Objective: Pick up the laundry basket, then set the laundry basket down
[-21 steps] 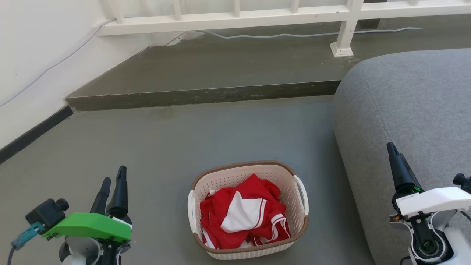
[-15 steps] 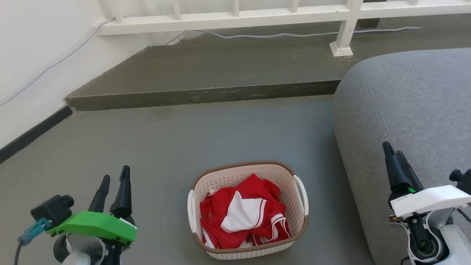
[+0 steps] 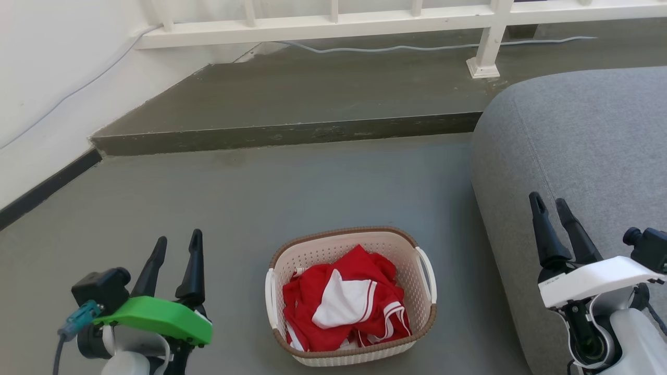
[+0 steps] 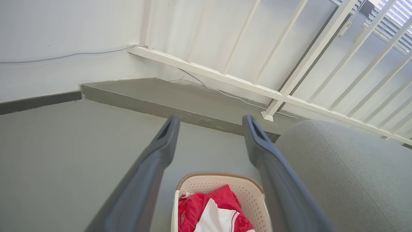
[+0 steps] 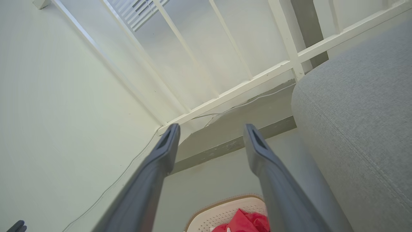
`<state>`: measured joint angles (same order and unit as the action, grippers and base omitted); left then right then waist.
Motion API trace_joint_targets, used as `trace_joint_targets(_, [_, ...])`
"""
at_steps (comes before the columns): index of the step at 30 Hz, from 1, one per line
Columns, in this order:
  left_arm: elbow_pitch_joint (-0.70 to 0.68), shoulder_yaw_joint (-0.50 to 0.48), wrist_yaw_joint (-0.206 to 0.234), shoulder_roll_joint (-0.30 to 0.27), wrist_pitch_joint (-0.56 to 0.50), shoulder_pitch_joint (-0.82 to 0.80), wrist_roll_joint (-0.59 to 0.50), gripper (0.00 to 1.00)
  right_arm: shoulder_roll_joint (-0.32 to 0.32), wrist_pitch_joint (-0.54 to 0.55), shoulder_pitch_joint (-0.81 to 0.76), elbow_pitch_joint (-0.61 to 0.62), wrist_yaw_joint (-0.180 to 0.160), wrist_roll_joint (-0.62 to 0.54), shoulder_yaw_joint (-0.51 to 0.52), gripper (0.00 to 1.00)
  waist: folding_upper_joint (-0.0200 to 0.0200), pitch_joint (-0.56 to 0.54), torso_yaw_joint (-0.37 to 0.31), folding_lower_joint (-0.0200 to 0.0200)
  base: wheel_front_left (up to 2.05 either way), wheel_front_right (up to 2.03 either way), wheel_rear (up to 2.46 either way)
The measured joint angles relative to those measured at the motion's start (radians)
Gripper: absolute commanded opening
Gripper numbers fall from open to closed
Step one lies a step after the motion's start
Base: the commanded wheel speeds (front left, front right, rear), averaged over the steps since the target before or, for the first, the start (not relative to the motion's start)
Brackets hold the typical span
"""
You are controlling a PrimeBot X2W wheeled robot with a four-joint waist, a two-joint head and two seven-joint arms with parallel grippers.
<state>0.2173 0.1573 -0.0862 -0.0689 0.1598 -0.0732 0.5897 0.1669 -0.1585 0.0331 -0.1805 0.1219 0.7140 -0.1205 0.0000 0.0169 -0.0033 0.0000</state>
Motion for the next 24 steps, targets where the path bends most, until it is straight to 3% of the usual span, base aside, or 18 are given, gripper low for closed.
trace_joint_targets(24, [-0.033,0.033,0.007,0.016,0.084,-0.030,-0.320,1.00,-0.002,-0.081,0.000,0.020,0.001,-0.318,-0.022,1.00,0.0000,0.013,0.006,0.0000,0.00,0.00,0.00])
